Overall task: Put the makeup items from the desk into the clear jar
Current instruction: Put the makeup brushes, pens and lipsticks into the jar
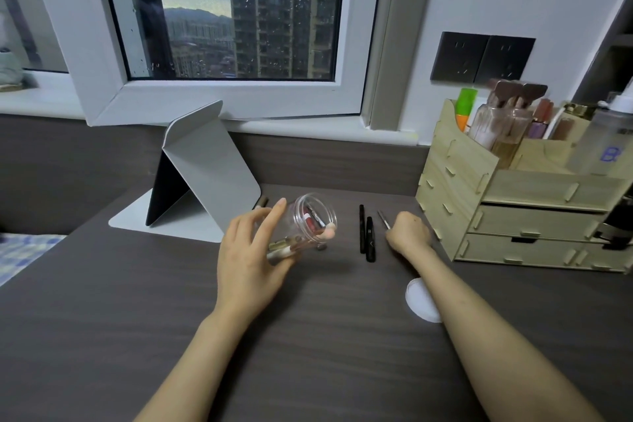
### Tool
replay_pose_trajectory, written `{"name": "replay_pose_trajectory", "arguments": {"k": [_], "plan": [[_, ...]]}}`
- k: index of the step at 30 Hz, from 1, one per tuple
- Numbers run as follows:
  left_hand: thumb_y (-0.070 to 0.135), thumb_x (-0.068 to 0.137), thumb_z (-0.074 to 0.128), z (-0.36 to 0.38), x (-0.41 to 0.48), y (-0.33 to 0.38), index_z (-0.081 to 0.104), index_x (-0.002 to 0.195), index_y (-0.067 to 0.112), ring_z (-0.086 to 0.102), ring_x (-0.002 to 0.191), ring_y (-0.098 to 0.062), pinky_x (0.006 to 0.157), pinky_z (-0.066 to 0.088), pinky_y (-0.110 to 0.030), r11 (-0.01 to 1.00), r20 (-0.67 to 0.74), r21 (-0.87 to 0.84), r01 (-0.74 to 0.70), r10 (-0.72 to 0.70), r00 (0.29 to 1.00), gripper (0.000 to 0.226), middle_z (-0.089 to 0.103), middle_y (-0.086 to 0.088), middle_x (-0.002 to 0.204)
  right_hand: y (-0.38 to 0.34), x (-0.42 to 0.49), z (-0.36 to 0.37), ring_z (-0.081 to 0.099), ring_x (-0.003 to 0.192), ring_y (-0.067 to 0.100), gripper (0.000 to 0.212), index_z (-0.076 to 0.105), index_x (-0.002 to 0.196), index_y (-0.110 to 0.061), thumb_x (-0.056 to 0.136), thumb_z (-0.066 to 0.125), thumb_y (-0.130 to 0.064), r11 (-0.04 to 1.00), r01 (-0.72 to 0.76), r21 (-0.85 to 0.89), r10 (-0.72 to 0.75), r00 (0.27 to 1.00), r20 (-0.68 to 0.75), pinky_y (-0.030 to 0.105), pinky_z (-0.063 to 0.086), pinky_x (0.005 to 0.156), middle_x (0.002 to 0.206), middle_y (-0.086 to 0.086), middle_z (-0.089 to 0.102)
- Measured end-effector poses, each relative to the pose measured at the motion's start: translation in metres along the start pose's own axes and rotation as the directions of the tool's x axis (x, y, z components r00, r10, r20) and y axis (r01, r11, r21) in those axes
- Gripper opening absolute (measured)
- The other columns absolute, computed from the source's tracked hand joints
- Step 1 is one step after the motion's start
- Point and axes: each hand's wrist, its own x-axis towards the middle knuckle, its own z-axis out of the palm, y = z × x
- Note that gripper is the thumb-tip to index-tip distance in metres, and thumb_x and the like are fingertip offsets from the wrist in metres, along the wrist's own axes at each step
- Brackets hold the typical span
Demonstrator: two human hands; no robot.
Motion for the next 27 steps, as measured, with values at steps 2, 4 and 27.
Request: {"name": "replay_pose_trajectory", "arguments": {"k": [2, 4, 27], "plan": [[0.027, 0.065, 0.077, 0.0, 0.0, 0.0, 0.044, 0.133, 0.019, 0.048, 0.098, -0.022, 0.082, 0.039, -0.03, 1.0, 0.002, 0.0, 0.006, -0.006, 1.0, 0.076, 0.059, -0.01, 0.108, 0.003, 0.0, -0.011, 0.059, 0.077, 0.035, 0.012, 0.062, 0.085, -0.007, 0.086, 0.05, -0.01, 0.988, 0.007, 0.154, -0.001, 0.999, -0.036, 0.031, 0.043, 0.065, 0.07, 0.012, 0.061], [0.028, 0.065, 0.076, 0.0, 0.0, 0.0, 0.044, 0.133, 0.02, 0.049, 0.097, -0.023, 0.082, 0.041, -0.031, 1.0, 0.008, -0.002, 0.015, -0.015, 1.0, 0.076, 0.058, -0.009, 0.108, 0.001, -0.01, -0.031, 0.05, 0.055, 0.029, 0.018, 0.055, 0.064, -0.01, 0.081, 0.049, -0.007, 0.835, 0.034, 0.549, 0.011, 0.997, -0.078, 0.028, 0.038, 0.054, 0.052, 0.006, 0.047], [0.017, 0.061, 0.082, 0.002, -0.002, 0.0, 0.046, 0.133, 0.018, 0.048, 0.097, -0.023, 0.083, 0.038, -0.03, 1.0, 0.002, 0.019, 0.008, -0.008, 1.0, 0.081, 0.059, -0.011, 0.108, -0.044, -0.139, -0.037, 0.056, 0.085, -0.002, 0.037, 0.072, 0.086, -0.01, 0.095, 0.043, -0.031, 0.253, 0.465, 0.849, -0.503, 0.812, -0.295, 0.003, 0.039, 0.073, 0.085, -0.004, 0.065]]}}
